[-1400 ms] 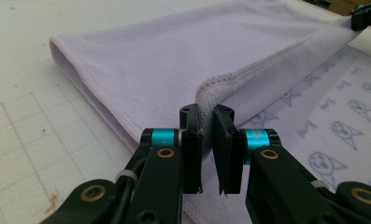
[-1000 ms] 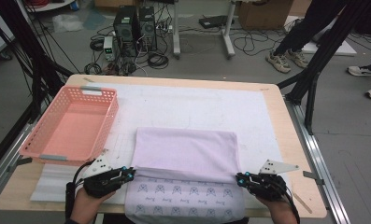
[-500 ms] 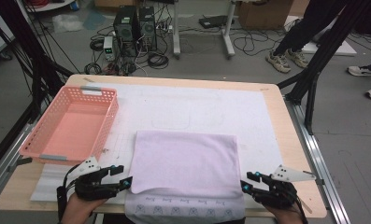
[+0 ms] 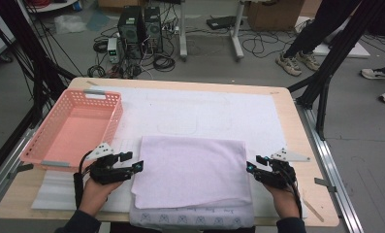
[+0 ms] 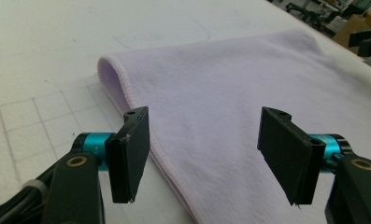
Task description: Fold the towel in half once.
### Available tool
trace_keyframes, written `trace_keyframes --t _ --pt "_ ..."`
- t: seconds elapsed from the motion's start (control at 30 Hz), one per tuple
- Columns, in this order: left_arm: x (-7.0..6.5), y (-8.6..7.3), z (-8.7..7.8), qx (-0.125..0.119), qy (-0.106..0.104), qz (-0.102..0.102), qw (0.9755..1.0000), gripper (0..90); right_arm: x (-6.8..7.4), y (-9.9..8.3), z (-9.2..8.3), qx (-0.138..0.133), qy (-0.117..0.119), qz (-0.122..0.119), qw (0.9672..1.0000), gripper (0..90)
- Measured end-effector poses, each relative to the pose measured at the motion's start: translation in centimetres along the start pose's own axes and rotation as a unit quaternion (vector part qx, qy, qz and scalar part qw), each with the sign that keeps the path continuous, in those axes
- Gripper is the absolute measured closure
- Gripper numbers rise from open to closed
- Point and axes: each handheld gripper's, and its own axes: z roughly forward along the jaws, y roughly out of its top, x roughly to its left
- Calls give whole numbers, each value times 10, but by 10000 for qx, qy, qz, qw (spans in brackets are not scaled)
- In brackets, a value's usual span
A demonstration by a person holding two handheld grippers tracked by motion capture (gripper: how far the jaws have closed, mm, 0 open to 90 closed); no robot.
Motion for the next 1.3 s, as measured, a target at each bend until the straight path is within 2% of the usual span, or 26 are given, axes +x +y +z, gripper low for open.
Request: trace_keyframes --t 0.17,0.27,0.47,0.63,0.7,0.8,0.87,0.9,0.93,0.97,1.0,1.07,1.13,1.2,1.27,1.3 --pt "11 7 17 108 148 -63 9998 339 -7 8 19 151 -35 -21 9999 461" --pt "15 10 26 179 309 -51 9993 333 -11 11 30 266 -120 26 9996 421" --pt "18 14 42 314 652 129 9973 332 -17 16 42 435 -283 53 9986 410" --pt "25 13 51 522 784 -154 9954 358 -21 13 54 734 -414 36 9964 429" --pt "25 15 52 593 810 -166 9948 374 -21 14 55 690 -425 49 9967 454" --pt "22 16 55 678 968 84 9930 443 -21 13 55 704 -444 29 9965 508" --pt "21 16 55 750 1035 396 9910 531 -21 14 54 709 -341 11 9969 608" --pt "23 16 54 767 784 433 9930 610 -20 14 54 708 -267 14 9971 661" --pt "22 15 55 795 545 489 9941 770 -20 14 55 708 -159 10 9974 735" --pt "20 15 55 803 609 580 9932 837 -21 13 55 712 -23 75 9974 801" --pt "19 15 55 828 620 618 9927 845 -20 13 55 712 58 122 9974 838" --pt "21 15 55 788 583 440 9942 853 -20 13 55 716 80 85 9974 863" --pt "22 16 55 761 614 337 9946 862 -20 14 54 716 85 37 9974 874" --pt "25 20 55 690 711 219 9948 866 -19 15 54 669 -56 -149 9976 879" --pt "28 25 58 563 722 9 9958 867 -20 17 53 592 -157 -168 9980 880" --pt "29 28 59 549 726 -14 9959 868 -21 19 53 546 -185 -164 9982 880"
